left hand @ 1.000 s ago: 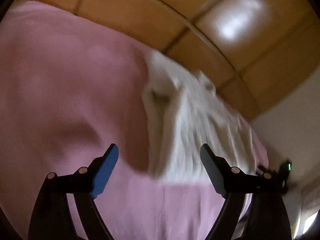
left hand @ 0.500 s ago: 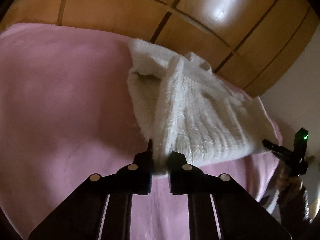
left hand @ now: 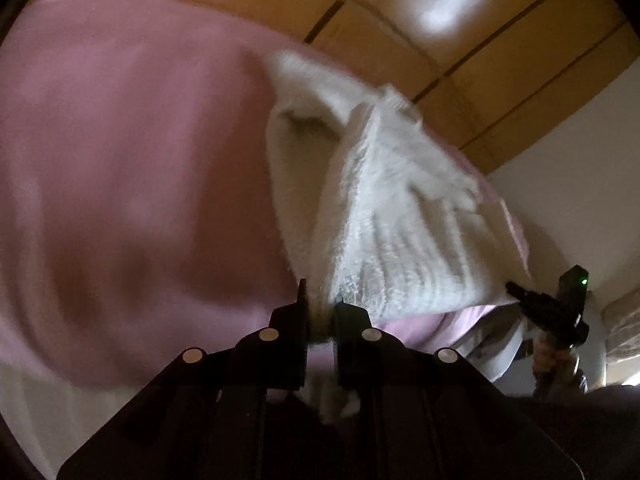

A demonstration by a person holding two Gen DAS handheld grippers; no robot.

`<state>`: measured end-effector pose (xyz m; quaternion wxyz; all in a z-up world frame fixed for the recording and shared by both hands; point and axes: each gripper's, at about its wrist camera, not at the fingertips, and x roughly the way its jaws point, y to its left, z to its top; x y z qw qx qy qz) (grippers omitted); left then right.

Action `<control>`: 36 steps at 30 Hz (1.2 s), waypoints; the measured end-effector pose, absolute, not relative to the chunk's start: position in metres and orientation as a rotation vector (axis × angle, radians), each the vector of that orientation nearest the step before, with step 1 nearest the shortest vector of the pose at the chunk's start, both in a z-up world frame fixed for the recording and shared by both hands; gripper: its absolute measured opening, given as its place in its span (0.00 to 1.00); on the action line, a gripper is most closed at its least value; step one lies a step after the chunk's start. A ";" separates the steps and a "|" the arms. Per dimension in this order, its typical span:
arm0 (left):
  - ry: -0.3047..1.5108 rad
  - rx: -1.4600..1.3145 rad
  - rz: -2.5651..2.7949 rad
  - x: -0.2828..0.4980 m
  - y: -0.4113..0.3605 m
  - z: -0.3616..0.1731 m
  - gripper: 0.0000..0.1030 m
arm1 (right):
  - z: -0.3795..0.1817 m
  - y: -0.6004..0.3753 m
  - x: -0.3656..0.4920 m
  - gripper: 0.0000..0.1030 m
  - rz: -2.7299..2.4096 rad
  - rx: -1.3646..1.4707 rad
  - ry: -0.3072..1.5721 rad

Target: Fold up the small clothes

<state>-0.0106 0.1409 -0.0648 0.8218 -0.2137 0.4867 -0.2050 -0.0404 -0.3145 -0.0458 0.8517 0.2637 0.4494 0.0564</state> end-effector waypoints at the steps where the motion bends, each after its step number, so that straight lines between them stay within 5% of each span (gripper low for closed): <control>1: 1.043 -0.426 -0.403 -0.011 0.139 -0.067 0.09 | -0.048 -0.313 -0.040 0.26 0.100 0.537 0.954; 3: 1.012 -0.304 -0.295 -0.005 0.133 -0.062 0.11 | -0.046 -0.313 -0.037 0.47 0.017 0.460 0.955; 4: 0.984 -0.250 -0.271 -0.005 0.128 -0.055 0.11 | -0.043 -0.315 -0.034 0.50 -0.038 0.414 0.939; 13: 0.842 -0.032 -0.462 0.026 0.051 -0.019 0.11 | -0.019 -0.261 0.013 0.49 0.040 0.231 0.835; 15: 0.874 0.026 -0.468 0.033 0.038 -0.031 0.31 | -0.031 -0.248 0.033 0.49 0.034 0.190 0.852; 16: 0.896 0.036 -0.455 0.040 0.034 -0.036 0.52 | -0.042 -0.244 0.046 0.48 0.021 0.178 0.883; 18: 0.923 0.039 -0.439 0.051 0.033 -0.049 0.57 | -0.059 -0.241 0.058 0.47 -0.007 0.131 0.908; 19: 0.928 0.040 -0.439 0.053 0.033 -0.054 0.55 | -0.064 -0.238 0.059 0.42 -0.011 0.113 0.903; 20: 0.924 0.042 -0.438 0.053 0.033 -0.056 0.38 | -0.064 -0.236 0.059 0.37 -0.011 0.100 0.891; 22: 0.903 0.028 -0.430 0.051 0.036 -0.054 0.06 | -0.059 -0.235 0.058 0.06 -0.011 0.090 0.884; 32: 0.669 -0.155 -0.395 0.030 0.068 0.000 0.04 | 0.009 -0.258 0.033 0.04 -0.010 0.162 0.698; 36: 0.691 -0.092 -0.327 0.053 0.053 -0.015 0.04 | -0.007 -0.263 0.057 0.04 -0.045 0.155 0.719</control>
